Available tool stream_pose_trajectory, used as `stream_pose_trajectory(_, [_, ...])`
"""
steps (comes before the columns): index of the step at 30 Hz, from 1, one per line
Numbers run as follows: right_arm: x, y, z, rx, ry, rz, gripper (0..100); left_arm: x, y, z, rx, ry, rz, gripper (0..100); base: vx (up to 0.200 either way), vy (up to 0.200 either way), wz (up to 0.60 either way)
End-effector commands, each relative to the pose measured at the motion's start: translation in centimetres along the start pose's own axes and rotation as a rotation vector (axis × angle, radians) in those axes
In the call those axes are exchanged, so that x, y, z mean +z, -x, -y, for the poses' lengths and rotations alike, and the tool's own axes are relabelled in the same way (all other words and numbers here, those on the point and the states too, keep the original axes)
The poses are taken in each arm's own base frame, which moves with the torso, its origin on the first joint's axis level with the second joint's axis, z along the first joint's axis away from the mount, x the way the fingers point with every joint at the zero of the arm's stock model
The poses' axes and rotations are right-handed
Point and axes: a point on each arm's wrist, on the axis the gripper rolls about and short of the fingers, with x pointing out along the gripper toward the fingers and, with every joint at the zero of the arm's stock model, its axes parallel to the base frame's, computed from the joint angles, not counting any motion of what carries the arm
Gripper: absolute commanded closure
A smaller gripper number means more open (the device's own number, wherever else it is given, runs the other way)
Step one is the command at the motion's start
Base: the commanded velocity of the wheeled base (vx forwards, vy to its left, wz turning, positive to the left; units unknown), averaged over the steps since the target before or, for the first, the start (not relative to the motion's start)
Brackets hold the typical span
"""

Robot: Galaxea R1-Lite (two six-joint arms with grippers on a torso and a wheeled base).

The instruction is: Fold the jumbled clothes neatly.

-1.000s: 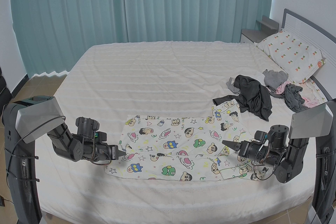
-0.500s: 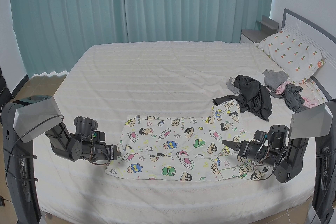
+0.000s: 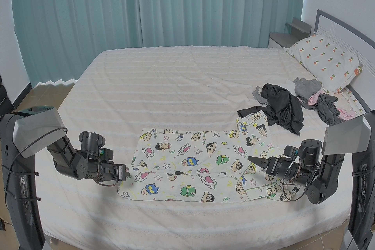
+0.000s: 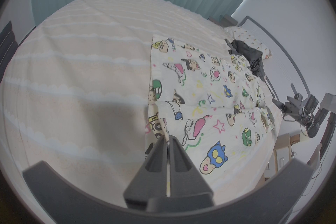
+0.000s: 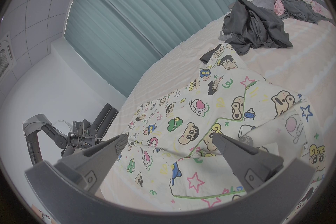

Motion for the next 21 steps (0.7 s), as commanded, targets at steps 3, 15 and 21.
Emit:
stream_pose_trajectory(3, [0.0, 0.0, 0.0, 0.004, 0.004, 0.005, 0, -0.2, 0.6, -0.3, 0.012, -0.009, -0.039, 100, 0.000, 0.000, 0.00])
stream_pose_trajectory(15, [0.0, 0.0, 0.0, 0.004, 0.004, 0.004, 0, 0.8, 1.5, 0.1, 0.019, 0.005, -0.112, 100, 0.000, 0.000, 0.00])
stream_pose_trajectory(21, [-0.1, -0.1, 0.1, 0.002, 0.001, 0.002, 0, 1.9, 0.9, 0.0, 0.028, 0.003, -0.103, 100, 0.000, 0.000, 0.00])
